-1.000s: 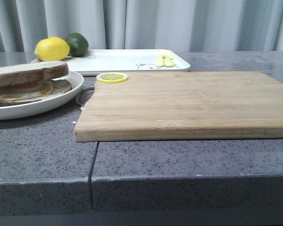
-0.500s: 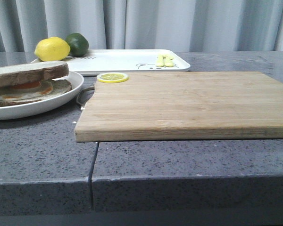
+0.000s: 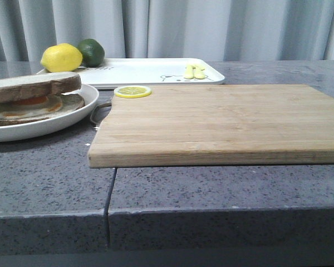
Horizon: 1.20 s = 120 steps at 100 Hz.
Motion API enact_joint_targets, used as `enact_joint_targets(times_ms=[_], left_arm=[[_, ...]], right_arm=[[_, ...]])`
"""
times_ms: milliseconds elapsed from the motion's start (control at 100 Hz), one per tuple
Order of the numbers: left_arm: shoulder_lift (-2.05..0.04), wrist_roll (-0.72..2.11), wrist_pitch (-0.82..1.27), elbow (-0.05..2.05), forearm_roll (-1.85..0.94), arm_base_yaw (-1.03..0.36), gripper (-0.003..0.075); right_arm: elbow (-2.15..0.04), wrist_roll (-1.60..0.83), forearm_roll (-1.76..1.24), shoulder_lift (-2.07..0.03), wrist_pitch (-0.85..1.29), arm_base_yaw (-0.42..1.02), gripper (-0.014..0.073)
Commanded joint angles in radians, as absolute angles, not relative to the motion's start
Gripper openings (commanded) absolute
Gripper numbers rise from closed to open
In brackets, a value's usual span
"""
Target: Place bread and move sandwich to tray
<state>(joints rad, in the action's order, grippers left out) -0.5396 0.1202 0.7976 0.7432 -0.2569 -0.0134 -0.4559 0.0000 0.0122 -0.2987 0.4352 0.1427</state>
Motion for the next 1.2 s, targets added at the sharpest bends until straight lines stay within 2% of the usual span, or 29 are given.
enact_joint_targets(times_ms=[0,1070,1190], left_arm=[[-0.552,0.111,0.731,0.778,-0.277,-0.010,0.0620],[-0.552,0.111,0.716,0.778,-0.277,-0.010,0.0620],[-0.559,0.016,0.673,0.778,-0.267,-0.010,0.0620]], right_arm=[[-0.479,0.000,0.024,-0.305,0.348,0.139,0.0427],[-0.479,0.000,0.024,-0.305,0.350,0.139,0.0427],[-0.479,0.000,0.024,-0.305,0.350,0.139,0.0427]])
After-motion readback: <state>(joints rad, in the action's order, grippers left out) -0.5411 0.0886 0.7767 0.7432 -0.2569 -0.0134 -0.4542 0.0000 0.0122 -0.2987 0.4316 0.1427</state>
